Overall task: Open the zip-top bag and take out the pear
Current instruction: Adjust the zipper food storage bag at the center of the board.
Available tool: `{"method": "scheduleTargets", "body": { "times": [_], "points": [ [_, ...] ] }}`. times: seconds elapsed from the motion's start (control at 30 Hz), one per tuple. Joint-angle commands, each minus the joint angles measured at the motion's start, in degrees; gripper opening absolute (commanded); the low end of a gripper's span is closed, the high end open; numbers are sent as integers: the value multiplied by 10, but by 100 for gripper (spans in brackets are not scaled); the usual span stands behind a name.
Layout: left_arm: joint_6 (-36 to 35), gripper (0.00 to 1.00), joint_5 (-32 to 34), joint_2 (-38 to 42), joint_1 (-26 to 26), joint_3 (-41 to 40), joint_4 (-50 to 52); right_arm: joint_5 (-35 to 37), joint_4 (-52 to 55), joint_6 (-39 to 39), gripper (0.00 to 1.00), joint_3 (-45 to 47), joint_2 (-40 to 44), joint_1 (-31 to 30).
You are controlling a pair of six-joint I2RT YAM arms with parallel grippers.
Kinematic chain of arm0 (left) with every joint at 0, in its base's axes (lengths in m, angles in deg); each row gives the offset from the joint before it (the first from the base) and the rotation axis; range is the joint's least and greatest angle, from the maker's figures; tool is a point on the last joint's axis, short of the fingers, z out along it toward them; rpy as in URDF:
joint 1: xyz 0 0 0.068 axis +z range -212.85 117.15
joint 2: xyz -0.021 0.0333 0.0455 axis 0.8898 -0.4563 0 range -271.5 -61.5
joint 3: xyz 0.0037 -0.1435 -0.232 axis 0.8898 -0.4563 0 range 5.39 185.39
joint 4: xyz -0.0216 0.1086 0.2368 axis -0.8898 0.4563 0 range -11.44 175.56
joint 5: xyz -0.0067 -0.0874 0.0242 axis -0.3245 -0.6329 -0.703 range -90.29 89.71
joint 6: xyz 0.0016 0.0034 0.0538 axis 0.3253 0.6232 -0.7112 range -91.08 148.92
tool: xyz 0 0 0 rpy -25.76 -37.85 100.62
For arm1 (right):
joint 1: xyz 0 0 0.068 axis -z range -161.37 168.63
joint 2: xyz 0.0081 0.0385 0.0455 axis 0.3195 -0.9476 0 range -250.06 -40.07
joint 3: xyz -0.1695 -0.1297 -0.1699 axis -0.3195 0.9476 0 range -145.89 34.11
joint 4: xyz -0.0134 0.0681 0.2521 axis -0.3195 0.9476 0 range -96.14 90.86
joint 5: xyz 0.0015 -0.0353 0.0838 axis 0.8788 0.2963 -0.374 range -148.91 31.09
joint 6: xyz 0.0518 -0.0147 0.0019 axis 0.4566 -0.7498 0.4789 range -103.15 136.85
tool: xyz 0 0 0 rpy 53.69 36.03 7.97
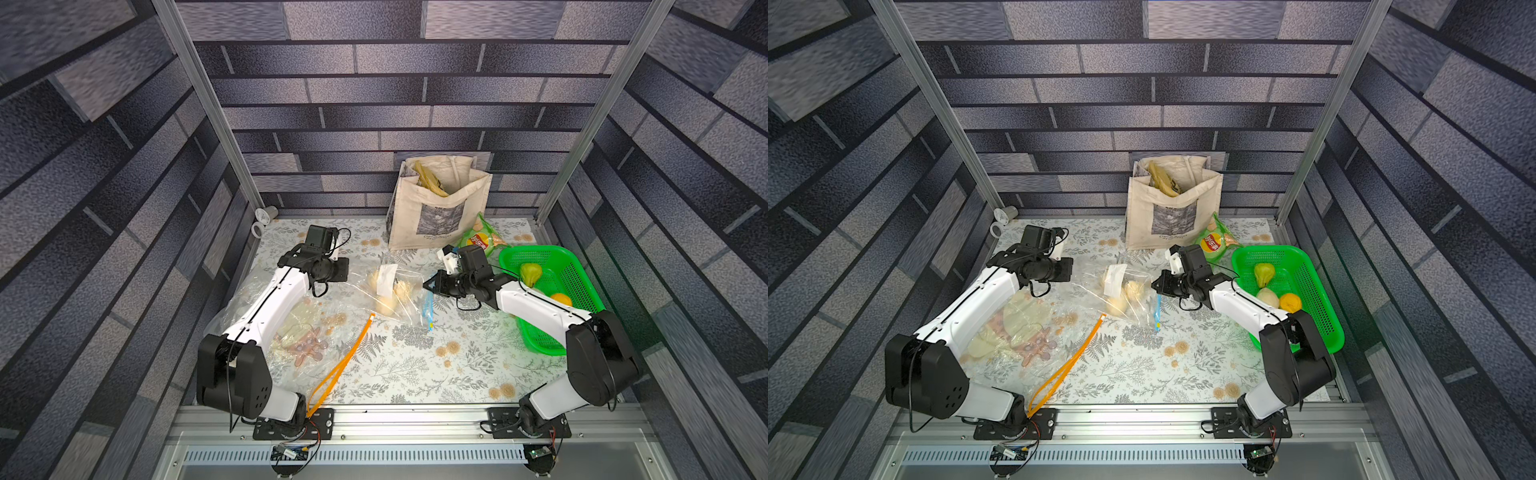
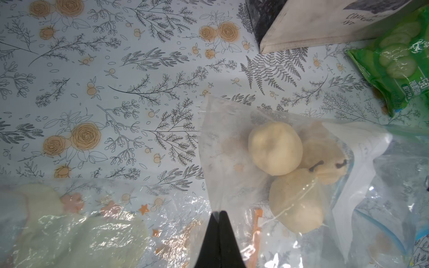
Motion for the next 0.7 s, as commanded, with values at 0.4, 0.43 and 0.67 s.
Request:
{"method": "scheduleTargets", "body": {
  "times": [0.4,0.43,0.67],
  "points": [
    [11,0,-29,86,15,-76,-39,-17,-9,11,2,-2,21,1],
    [11,0,-24,93,15,-73,-34,-16,-7,10,2,-5,23,1],
    [13,0,-16,139,20,-79,-46,-22,5,13,2,-11,2,2]
  ]
}}
